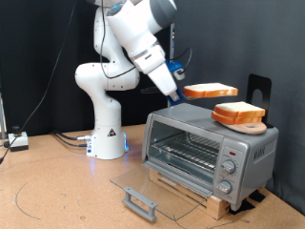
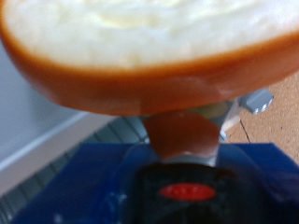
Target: Make a piece of toast with the oven
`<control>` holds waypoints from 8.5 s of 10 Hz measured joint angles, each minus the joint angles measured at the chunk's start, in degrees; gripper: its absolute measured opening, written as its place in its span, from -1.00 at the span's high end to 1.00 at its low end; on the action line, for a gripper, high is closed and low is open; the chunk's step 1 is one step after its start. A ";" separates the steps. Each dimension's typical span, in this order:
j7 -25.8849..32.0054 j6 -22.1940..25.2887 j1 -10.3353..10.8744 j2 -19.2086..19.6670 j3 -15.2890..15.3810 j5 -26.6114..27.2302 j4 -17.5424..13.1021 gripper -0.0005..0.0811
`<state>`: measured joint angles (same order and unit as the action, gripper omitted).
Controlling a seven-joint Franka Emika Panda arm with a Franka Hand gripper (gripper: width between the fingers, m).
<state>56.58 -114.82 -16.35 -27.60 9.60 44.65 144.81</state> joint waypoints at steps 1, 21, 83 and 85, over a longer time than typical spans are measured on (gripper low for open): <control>1.96 1.48 -0.91 0.01 -1.73 -1.69 -0.08 0.02; 24.90 -9.71 -8.78 17.60 -12.99 -20.27 2.78 0.02; 33.67 0.37 -9.65 -0.78 -4.43 -7.84 5.93 0.02; 33.04 0.43 -9.69 -1.64 -4.05 -7.93 6.21 0.02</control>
<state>89.62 -114.39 -26.04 -29.24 5.56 36.72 151.03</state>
